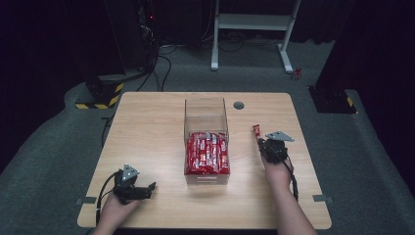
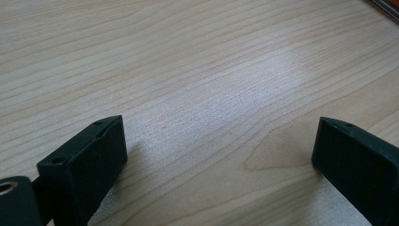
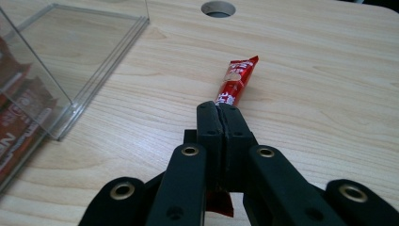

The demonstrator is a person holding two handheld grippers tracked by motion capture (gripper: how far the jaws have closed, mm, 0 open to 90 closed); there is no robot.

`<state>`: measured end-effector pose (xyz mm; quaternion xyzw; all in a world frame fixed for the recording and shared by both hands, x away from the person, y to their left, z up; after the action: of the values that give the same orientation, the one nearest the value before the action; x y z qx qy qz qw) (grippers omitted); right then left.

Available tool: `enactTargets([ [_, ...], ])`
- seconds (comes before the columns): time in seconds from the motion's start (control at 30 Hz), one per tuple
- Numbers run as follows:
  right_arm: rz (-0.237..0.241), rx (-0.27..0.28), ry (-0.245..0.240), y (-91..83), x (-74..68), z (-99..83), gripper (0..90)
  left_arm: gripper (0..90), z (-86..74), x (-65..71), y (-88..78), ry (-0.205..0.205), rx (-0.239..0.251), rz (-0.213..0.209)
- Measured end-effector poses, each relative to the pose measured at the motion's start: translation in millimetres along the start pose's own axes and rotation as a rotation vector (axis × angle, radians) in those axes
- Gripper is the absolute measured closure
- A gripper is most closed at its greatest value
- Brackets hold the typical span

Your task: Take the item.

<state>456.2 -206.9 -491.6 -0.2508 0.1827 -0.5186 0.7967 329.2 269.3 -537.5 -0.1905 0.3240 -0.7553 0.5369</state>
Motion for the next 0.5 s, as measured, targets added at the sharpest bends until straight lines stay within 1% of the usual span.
enactTargets([
  [0.17,-0.015,-0.016,0.007,5.5,3.3,-2.6,88.6,4.0,0.0,0.0,0.0,0.0,0.0,0.0],
  [0.27,-0.018,-0.022,0.01,8.8,4.7,-3.6,88.5,4.0,0.1,-0.3,0.0,0.004,0.0,0.002],
  [0.43,-0.022,-0.033,0.014,15.3,5.1,-6.3,88.5,4.0,0.0,0.0,0.0,0.0,0.0,0.0],
  [0.47,-0.021,-0.034,0.006,16.4,5.7,-6.6,88.4,4.0,0.0,-0.1,0.0,0.001,0.0,0.0],
  [0.5,-0.023,-0.034,0.009,17.3,5.4,-7.1,88.4,4.0,0.0,0.0,0.0,0.0,0.0,0.0],
])
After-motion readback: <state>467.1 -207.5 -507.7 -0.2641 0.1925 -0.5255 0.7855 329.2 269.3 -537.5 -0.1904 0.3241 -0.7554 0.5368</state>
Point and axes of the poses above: each handheld gripper's, and its own axes: y roughly forward along the jaws, z roughly out of its top, x roughly to its right, the point moved 1 cm from there along y, roughly forward along the jaws, and after that the axes turned 5 degrees about z, right-handed, at the moved point
